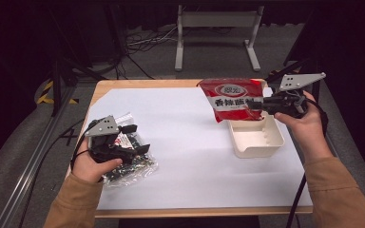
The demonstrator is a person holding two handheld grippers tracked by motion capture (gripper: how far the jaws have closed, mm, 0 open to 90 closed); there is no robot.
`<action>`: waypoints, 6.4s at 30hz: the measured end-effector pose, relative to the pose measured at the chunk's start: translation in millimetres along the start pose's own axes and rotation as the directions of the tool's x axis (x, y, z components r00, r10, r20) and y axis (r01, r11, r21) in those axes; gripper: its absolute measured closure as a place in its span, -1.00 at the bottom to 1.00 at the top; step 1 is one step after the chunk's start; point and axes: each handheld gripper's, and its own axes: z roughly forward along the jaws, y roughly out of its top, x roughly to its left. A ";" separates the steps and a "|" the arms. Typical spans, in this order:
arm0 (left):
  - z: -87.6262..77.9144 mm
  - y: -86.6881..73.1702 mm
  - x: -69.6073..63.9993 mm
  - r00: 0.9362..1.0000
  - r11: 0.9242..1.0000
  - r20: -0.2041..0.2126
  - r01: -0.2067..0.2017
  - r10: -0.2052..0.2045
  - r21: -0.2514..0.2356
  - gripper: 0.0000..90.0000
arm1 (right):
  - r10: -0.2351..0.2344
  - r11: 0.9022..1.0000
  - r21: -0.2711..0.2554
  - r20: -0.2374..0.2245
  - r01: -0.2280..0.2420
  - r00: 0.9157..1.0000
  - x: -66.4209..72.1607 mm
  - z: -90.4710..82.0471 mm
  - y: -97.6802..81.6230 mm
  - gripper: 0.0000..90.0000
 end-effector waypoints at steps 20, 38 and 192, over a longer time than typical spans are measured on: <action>-1.6 -3.1 4.6 1.000 1.000 -0.003 0.022 -0.022 0.002 -0.59 | 0.084 0.996 -0.008 0.084 -0.083 0.993 -37.5 1.9 -13.6 0.94; -2.6 -6.5 9.9 0.999 0.999 -0.010 0.044 -0.044 -0.001 -0.59 | 0.119 0.993 -0.001 0.090 -0.119 0.989 -64.5 10.2 -36.9 0.95; -42.5 -34.2 58.9 0.965 0.984 -0.249 0.123 -0.088 0.126 -0.37 | 0.139 0.986 0.069 0.162 -0.152 0.977 70.0 5.1 -56.8 -0.16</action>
